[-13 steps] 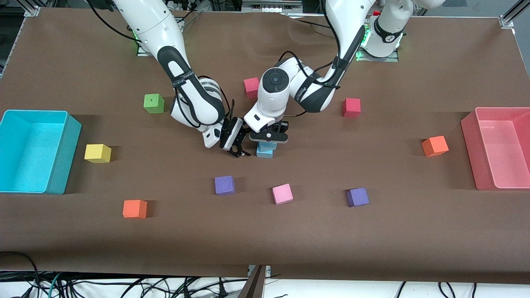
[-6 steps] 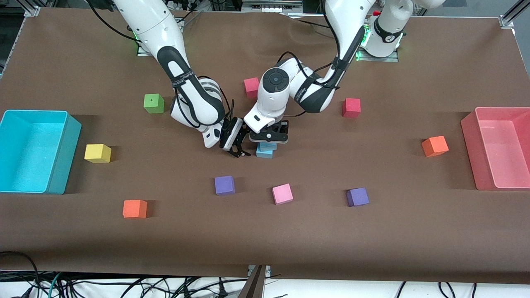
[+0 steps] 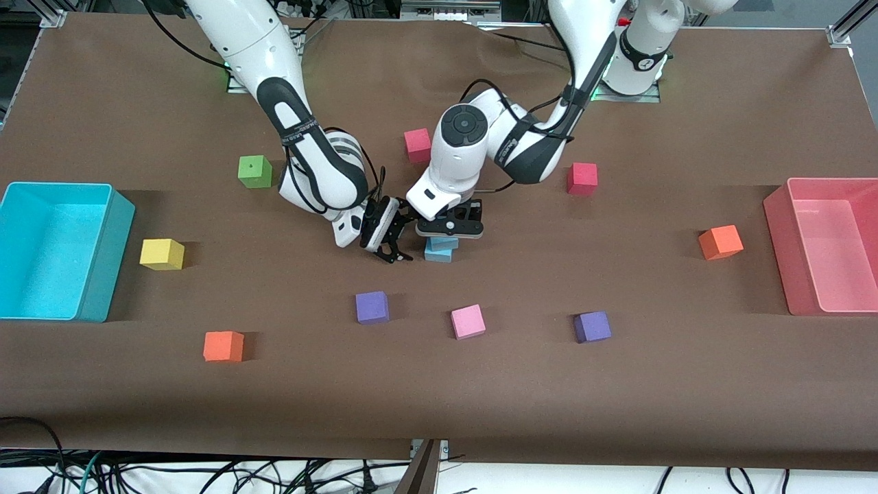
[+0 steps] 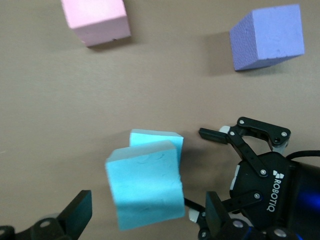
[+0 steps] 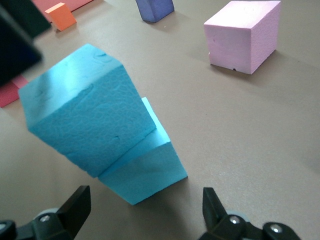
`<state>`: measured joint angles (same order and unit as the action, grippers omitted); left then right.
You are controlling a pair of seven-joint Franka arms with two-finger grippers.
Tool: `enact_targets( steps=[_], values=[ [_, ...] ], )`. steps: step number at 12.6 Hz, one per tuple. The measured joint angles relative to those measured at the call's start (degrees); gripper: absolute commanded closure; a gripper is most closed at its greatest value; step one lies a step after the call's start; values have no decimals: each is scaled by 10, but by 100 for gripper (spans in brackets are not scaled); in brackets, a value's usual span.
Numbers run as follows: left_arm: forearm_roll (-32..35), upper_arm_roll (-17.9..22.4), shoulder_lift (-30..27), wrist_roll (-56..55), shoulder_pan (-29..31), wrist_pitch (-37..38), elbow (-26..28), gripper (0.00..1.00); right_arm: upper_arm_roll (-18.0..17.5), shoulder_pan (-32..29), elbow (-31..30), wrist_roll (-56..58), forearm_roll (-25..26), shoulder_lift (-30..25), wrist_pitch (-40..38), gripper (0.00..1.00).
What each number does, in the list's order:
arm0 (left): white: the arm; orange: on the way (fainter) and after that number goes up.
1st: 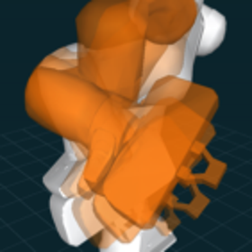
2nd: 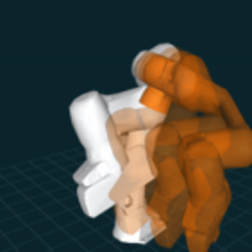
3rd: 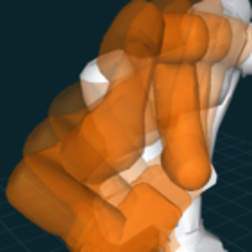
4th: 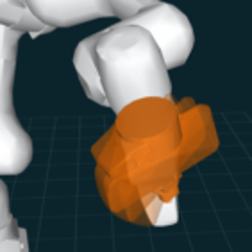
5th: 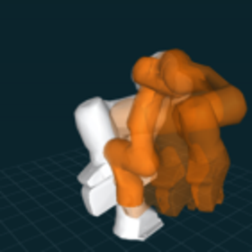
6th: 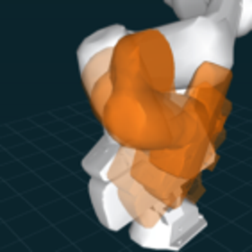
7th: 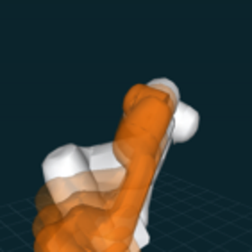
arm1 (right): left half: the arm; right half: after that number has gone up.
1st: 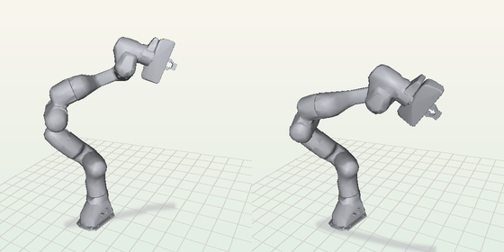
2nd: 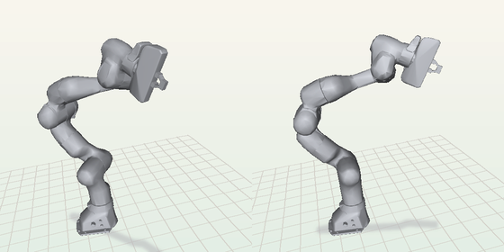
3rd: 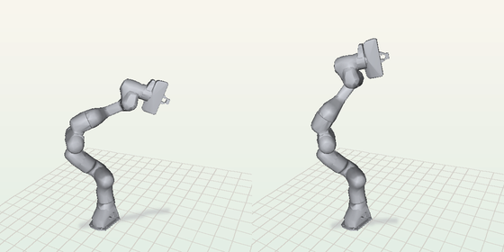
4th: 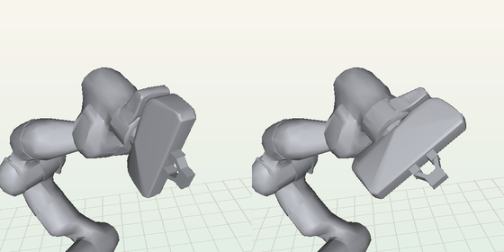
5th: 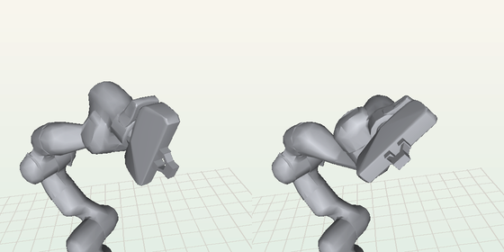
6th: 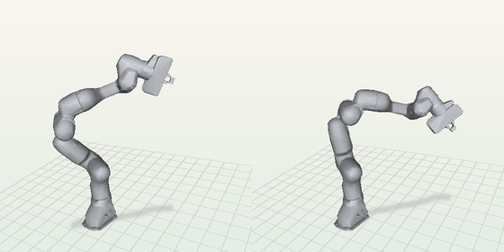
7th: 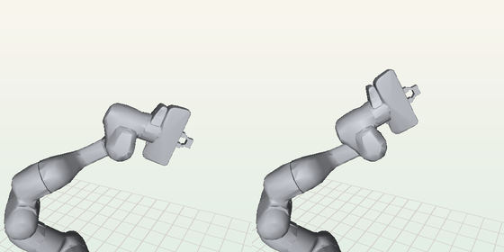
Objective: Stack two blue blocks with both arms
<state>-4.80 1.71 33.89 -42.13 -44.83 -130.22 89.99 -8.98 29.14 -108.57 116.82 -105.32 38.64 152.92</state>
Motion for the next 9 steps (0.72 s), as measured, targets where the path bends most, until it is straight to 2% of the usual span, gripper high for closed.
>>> enact_targets(
  steps=[3,6,7,9],
  values=[
    [0,-10,-48,0,40,71,1,0,2,0,-65,-76,-2,-55,-1,1],
    [0,-47,-110,0,131,163,6,0,6,-2,-124,-171,1,-109,-27,2],
    [0,-58,-135,0,167,196,10,0,8,-5,-134,-224,21,-125,-43,2],
    [0,-82,-181,25,240,266,17,0,11,-24,-148,-372,125,-163,-89,2]
  ],
)
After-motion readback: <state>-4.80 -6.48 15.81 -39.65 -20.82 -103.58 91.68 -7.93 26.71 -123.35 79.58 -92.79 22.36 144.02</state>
